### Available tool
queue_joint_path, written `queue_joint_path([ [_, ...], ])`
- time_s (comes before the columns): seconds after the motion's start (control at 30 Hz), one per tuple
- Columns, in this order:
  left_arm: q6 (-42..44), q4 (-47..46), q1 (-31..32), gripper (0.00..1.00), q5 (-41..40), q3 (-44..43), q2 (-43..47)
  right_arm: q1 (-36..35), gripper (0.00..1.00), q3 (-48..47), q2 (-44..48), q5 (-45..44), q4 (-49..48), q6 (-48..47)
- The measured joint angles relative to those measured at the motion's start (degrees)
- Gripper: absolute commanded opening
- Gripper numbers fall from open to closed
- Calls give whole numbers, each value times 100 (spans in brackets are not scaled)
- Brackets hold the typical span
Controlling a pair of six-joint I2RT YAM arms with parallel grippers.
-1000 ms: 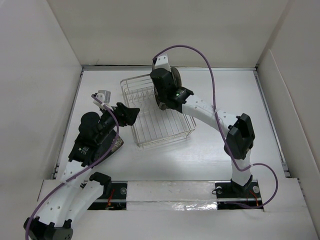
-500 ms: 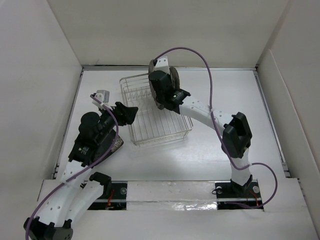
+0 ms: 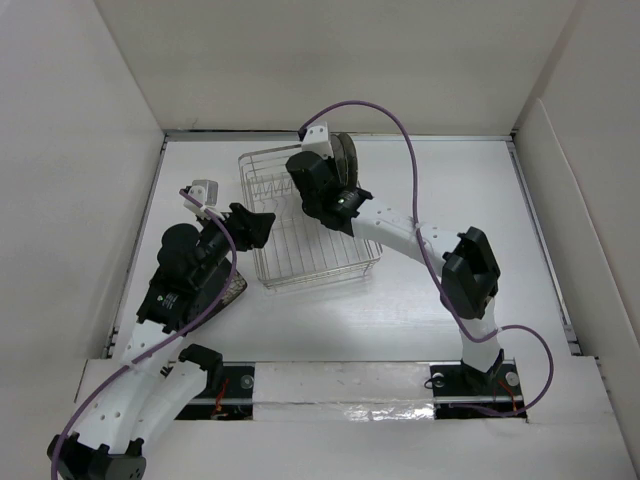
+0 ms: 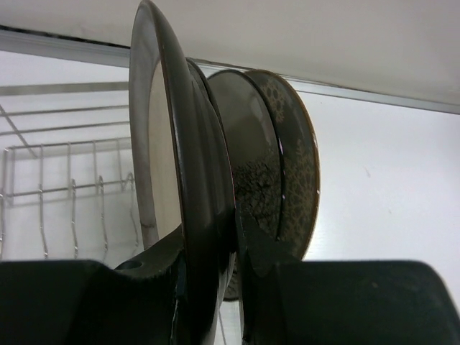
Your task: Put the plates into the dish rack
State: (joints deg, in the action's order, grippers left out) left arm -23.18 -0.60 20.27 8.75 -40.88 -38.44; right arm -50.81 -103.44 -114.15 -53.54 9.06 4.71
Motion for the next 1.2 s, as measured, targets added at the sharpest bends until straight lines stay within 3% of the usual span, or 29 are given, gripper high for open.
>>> queue_joint_path([
  [0.17, -24, -2, 0, 63, 2, 0, -22, -186, 0, -146, -212, -466, 321, 39],
  [0.47, -31, 0, 0, 63, 4, 0, -76, -212, 0, -186, -544, -376, 391, 564],
  [0.57, -33, 0, 0, 63, -2, 0, -76, -164, 11, -184, -623, -262, 424, 763],
  [0.6, -39, 0, 0, 63, -2, 0, -83, -138, 21, -184, -616, -234, 431, 798],
  [0.77, -136, 2, 0, 61, -94, 0, -160, -90, 46, 98, -448, 15, 267, 1056],
  [0.83, -184, 2, 0, 59, -199, 0, -225, -85, 62, 341, -278, 177, 188, 1143],
  [0.87, -214, 9, -4, 58, -251, 0, -271, -85, 62, 446, -177, 262, 166, 1182],
  [0.9, -262, 13, -44, 53, -299, 0, -321, -94, 75, 581, -48, 400, 57, 1187],
  [0.93, -313, 31, -79, 53, -354, 0, -393, -107, 75, 726, 164, 507, 35, 1220],
  [1.03, -522, 101, -181, 39, -625, 9, -466, -98, 83, 1088, 756, 850, -85, 1182],
  [1.07, -603, 149, -208, 22, -754, 9, -485, -90, 85, 1224, 979, 946, -127, 1158],
  [1.13, -750, 278, -275, 3, -1021, 9, -498, -61, 86, 1508, 1453, 1152, -275, 1117],
  [1.2, -903, 400, -426, 0, -1132, 9, -498, -57, 83, 1773, 1902, 1384, -424, 1045],
])
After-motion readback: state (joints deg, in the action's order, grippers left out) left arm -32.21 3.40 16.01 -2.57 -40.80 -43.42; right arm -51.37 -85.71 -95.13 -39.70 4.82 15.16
